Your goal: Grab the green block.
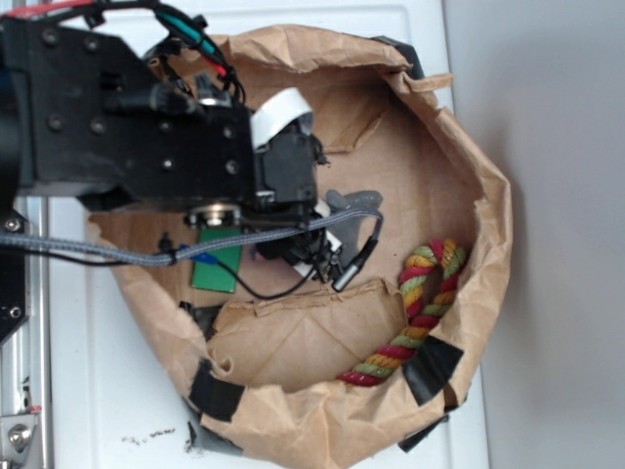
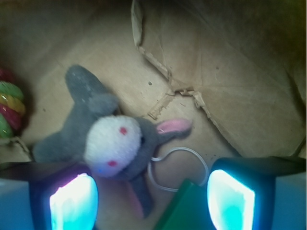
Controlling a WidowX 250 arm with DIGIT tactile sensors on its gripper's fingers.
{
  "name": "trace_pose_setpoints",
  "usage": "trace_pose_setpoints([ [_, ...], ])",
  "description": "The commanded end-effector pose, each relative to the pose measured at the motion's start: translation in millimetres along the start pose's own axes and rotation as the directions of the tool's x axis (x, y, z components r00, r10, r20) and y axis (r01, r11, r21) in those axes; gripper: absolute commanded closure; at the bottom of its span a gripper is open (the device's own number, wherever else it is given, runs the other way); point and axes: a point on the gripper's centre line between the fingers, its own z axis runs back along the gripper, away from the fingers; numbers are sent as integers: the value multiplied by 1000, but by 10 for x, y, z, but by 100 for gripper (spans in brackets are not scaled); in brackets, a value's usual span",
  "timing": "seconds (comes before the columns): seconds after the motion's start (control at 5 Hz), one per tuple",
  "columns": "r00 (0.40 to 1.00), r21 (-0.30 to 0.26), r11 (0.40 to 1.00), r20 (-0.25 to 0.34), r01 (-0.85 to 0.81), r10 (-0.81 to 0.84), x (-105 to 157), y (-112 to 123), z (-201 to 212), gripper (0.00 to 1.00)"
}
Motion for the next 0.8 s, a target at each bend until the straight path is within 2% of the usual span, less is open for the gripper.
trace_pose_setpoints([
  [0.0, 998, -22, 998, -30, -55, 54, 18, 273, 195, 0],
  [0.2, 996, -40, 996, -45, -77, 75, -123, 196, 290, 0],
  [0.4, 989, -12, 990, -53, -141, 140, -261, 68, 328, 0],
  [0.6, 984, -27, 984, -31, -177, 176, -431, 51, 265, 0],
])
